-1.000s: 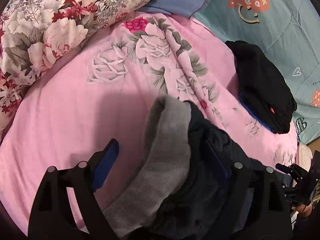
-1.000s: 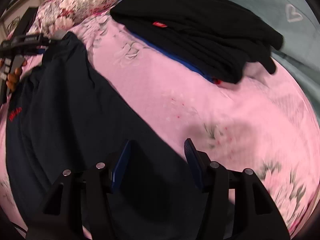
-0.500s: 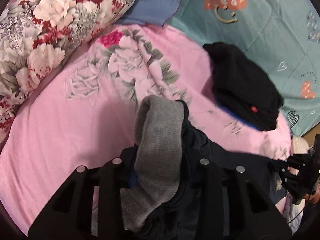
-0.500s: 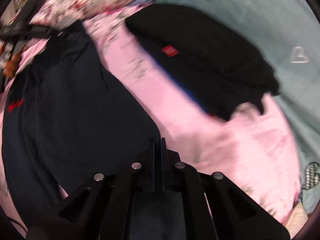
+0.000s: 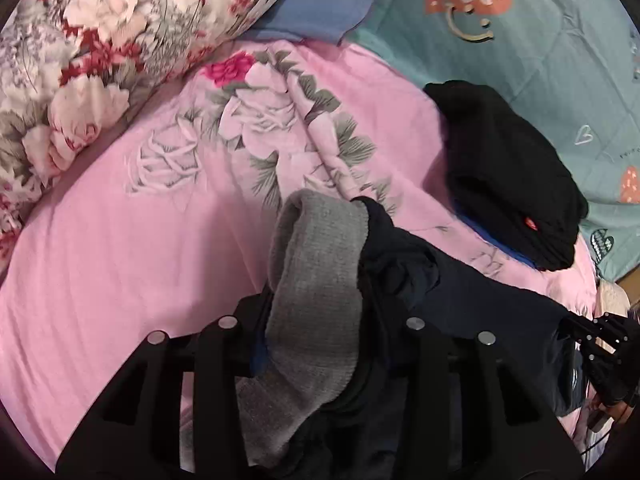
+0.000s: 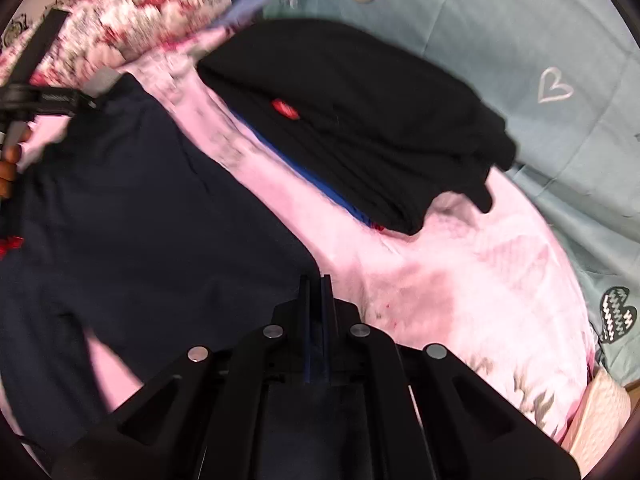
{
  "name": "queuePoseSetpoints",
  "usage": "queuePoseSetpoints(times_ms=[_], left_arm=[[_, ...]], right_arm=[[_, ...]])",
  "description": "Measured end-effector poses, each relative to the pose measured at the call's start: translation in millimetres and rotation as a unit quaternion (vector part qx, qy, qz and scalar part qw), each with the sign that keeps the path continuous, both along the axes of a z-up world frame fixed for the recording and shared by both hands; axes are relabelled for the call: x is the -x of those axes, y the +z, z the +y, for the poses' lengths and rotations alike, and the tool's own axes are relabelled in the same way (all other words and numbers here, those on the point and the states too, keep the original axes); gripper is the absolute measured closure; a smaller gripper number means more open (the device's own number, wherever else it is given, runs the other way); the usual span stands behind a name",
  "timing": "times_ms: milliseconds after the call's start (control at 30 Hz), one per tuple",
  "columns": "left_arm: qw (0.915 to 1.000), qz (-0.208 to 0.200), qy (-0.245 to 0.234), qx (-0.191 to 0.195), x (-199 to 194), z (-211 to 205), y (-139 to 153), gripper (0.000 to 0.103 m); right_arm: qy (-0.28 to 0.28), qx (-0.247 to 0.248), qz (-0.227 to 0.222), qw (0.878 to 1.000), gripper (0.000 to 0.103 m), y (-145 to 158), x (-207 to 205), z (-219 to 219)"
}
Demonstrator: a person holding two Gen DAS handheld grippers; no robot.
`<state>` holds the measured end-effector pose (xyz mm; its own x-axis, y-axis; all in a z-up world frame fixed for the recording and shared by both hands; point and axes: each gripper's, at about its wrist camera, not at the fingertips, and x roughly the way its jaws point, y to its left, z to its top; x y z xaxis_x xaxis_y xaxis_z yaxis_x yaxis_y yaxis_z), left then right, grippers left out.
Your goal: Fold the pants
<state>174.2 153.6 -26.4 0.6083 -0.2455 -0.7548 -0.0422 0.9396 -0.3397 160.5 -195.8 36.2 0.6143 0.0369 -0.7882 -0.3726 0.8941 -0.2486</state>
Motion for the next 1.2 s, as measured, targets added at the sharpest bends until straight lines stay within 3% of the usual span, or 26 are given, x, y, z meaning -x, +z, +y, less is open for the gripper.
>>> queuePoseSetpoints(times_ms=[233, 367, 400, 500, 533, 600, 667, 800, 867, 1067, 1200], left_arm=[[0.9914, -0.101, -0.074, -0.039, 67, 12, 51, 0.062], [0.9834, -0.130, -0.114, -0.055, 132, 36, 56, 0.058], [0.9820, -0.129, -0.120, -0.068, 148, 40, 51, 0.053], [0.9829, -0.091, -0.113, -0.113, 179, 59, 17, 0.024], [0.9853, -0.071, -0.109, -0.111, 185, 68, 6, 0.023], [0.9933, -0.019, -0.096, -0.062, 195, 89, -15, 0.022], [0.9968, 0.001, -0.078, -0.018, 205, 102, -21, 0.023], [0.9920, 0.021, -0.088, 0.087, 217, 102, -19, 0.023], [0.9884, 0.036, -0.085, 0.121, 212, 96, -22, 0.023], [0.9803, 0.043, -0.059, 0.184, 188, 91, -24, 0.023], [0.9799, 0.019, -0.070, 0.186, 196, 94, -16, 0.023]], right_arm=[[0.027, -0.023, -0.059, 0.998, 0.099, 47, 131, 17], [0.052, -0.036, -0.067, 0.996, 0.099, 40, 194, 54], [0.058, -0.046, -0.059, 0.995, 0.099, 32, 209, 61], [0.073, -0.044, -0.023, 0.996, 0.099, -5, 225, 88], [0.075, -0.045, -0.004, 0.996, 0.099, -18, 229, 94], [0.071, -0.053, 0.023, 0.996, 0.098, -38, 231, 99], [0.063, -0.058, 0.032, 0.996, 0.098, -45, 234, 100], [0.048, -0.082, 0.031, 0.995, 0.098, -36, 231, 93], [0.044, -0.083, 0.027, 0.995, 0.098, -33, 233, 94], [0.035, -0.094, 0.031, 0.994, 0.098, -37, 235, 94], [0.031, -0.113, 0.035, 0.992, 0.098, -33, 235, 87]])
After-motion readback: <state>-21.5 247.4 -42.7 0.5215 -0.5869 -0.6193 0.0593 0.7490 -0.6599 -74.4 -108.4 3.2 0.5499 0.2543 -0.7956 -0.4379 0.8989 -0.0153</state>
